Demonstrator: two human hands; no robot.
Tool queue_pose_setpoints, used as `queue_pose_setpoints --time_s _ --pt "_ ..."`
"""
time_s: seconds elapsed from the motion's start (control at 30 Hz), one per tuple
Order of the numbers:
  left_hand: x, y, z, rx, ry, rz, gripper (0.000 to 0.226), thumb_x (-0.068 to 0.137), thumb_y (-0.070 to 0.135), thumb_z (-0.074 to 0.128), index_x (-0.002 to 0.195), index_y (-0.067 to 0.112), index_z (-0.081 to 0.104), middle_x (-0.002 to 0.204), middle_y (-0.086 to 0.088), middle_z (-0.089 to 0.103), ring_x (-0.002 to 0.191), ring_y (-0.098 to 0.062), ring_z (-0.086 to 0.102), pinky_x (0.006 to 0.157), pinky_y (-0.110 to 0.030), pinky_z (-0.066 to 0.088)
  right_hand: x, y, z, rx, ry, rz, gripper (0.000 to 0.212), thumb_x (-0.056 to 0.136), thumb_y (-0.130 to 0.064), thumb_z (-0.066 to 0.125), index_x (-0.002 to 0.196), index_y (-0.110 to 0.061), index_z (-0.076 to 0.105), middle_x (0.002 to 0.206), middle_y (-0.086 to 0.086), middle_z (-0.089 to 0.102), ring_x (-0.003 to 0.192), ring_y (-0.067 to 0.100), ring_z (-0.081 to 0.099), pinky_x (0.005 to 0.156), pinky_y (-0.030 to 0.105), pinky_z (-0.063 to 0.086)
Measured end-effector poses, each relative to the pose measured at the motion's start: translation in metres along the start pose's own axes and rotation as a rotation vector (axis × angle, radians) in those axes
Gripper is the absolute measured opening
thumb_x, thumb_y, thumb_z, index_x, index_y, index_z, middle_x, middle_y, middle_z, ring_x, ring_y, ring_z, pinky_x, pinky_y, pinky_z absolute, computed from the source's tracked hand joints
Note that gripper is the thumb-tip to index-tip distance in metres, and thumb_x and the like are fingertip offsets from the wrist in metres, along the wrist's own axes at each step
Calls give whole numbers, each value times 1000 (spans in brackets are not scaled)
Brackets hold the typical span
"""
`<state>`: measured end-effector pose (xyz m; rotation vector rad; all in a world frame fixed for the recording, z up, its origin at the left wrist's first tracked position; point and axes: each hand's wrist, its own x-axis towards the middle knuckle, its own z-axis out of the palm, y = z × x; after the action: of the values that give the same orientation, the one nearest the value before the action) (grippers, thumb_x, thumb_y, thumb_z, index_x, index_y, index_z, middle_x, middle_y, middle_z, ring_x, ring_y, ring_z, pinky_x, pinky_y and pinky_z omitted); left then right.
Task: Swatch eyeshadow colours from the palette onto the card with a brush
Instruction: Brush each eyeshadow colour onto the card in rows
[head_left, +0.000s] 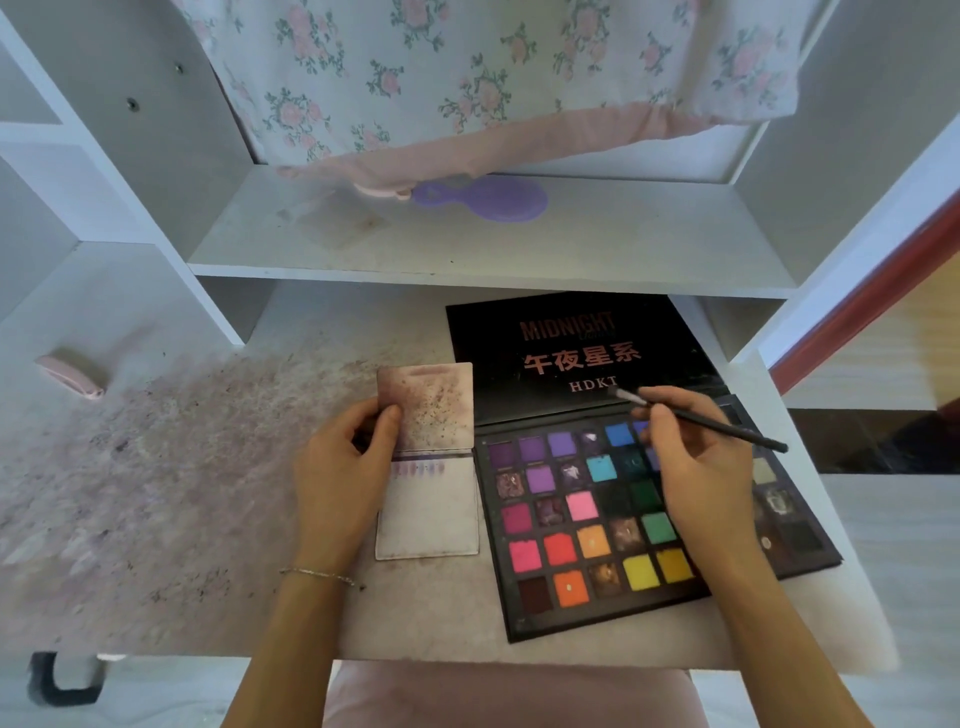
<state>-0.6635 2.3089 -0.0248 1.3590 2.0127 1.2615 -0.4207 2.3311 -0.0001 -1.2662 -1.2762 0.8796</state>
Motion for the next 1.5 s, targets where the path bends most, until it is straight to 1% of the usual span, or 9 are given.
queue_pose_setpoints --time_s 0.17,0.33,0.5,0.73,0.97,1.07,1.2,1.37,1.5 --pt "0 3 0 10 5 19 18 89 23 55 102 18 67 80 8 63 72 -5 56 67 -25 44 6 12 -35 -132 127 21 22 92 -9 46 88 -29 54 86 -9 63 80 -11 60 52 4 45" --pt "-1 1 0 29 15 19 20 89 23 55 103 15 67 77 16 59 72 3 53 62 -15 37 12 21 -55 -323 208 -19 24 90 -10 48 81 -32 50 74 -11 59 69 -13 56 54 1 40" --pt "-1 1 1 24 7 5 18 89 24 55 100 17 67 75 21 57 72 1 54 62 -17 38 14 27 -58 -370 173 -21 11 90 -8 49 90 -17 54 72 -9 58 67 -13 56 53 2 41" --pt "-1 1 1 26 5 11 21 89 24 54 104 16 67 78 14 60 74 3 53 62 -15 36 14 24 -54 -467 121 -32 12 89 -6 49 88 -17 53 68 -10 55 64 2 54 52 2 41" --pt "-1 1 1 51 1 12 23 90 24 53 106 16 66 79 19 57 74 5 51 63 -14 35 13 24 -53 -453 113 -32 12 90 -6 49 89 -18 50 70 -14 54 69 -12 56 53 0 40" --pt "-1 0 2 47 10 17 21 90 23 54 105 15 66 77 21 56 74 5 52 63 -14 35 14 24 -52 -471 135 -26 14 89 -6 50 87 -19 50 68 -14 53 63 -6 56 52 0 39" --pt "-1 0 2 32 13 17 19 89 22 55 102 15 67 76 22 56 73 4 53 63 -13 35 15 22 -53 -440 111 -29 11 90 -7 48 88 -18 50 71 -14 54 73 -21 53 50 0 40" --pt "-1 0 1 16 -10 20 19 90 23 54 101 14 67 77 16 60 75 1 54 63 -16 38 16 21 -49 -427 137 1 14 90 -7 49 83 -19 49 68 -12 55 63 -5 57 49 2 41" --pt "-2 0 1 6 -12 22 21 90 23 53 103 13 67 82 7 63 76 1 55 63 -16 38 14 18 -48 -343 141 14 18 91 -8 47 81 -23 49 70 -8 56 70 -16 55 49 2 42"
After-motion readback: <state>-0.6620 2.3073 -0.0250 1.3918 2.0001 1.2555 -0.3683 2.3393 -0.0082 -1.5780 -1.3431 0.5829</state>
